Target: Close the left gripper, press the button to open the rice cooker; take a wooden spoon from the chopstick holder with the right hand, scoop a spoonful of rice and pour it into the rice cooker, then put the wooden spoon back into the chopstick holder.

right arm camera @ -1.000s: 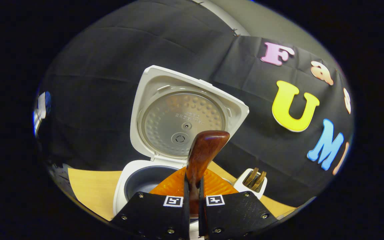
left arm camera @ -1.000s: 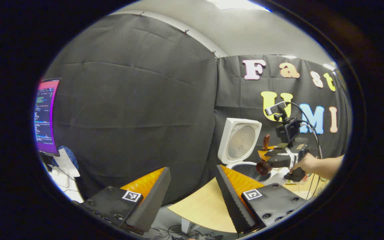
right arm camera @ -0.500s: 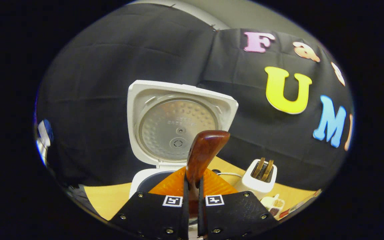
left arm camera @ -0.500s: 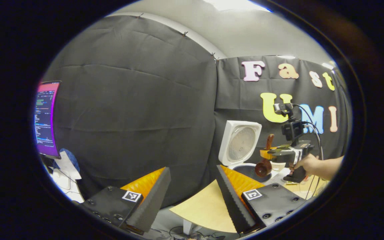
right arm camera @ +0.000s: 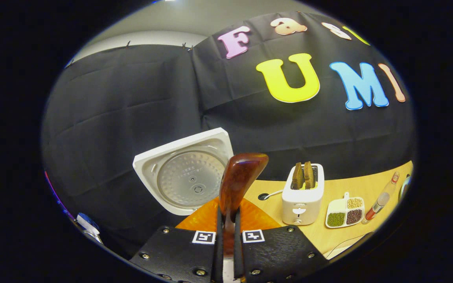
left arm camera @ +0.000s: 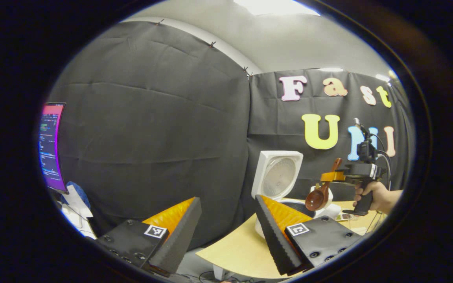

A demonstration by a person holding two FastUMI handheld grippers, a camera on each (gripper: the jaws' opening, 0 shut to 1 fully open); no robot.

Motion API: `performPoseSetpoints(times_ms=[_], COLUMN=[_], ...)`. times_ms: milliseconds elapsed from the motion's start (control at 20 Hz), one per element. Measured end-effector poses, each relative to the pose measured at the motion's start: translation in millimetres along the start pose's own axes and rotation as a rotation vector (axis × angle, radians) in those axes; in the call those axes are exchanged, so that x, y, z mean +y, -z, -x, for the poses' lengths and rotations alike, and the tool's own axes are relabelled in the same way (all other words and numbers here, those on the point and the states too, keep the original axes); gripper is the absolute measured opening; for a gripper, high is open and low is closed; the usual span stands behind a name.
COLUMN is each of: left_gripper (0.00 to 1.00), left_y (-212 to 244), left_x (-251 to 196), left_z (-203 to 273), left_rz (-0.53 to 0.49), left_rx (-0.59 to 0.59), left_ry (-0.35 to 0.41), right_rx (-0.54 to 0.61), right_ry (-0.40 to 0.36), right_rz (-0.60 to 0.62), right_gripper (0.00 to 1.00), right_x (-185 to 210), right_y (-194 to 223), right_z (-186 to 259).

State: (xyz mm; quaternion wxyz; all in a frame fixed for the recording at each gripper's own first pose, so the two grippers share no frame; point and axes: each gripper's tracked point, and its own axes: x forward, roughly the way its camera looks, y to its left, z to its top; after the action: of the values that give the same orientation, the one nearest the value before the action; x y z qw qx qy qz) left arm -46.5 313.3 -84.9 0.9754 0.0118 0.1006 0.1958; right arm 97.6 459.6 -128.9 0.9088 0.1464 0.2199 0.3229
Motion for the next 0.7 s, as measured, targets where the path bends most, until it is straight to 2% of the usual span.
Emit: performPoseSetpoints(times_ms=[300,700], left_gripper=[0.95,0.95], left_y=[-16.1,-30.4], left_x=[-39.4,-105.9], left_z=[-7.4,-6.1], left_rz=[-0.006,0.008], left_rx=[-0.030,-0.049], left_ry=[0.048,0.129], right_rx=[-0.064,-0.144], right_ry=[0.042,0.179], right_rz=[-0.084,-0.080], right_gripper=[0.10,0.11], right_x=[-47.7,-135.9], right_y=[-33.8,-62.5], right_z=[61.9,146.0])
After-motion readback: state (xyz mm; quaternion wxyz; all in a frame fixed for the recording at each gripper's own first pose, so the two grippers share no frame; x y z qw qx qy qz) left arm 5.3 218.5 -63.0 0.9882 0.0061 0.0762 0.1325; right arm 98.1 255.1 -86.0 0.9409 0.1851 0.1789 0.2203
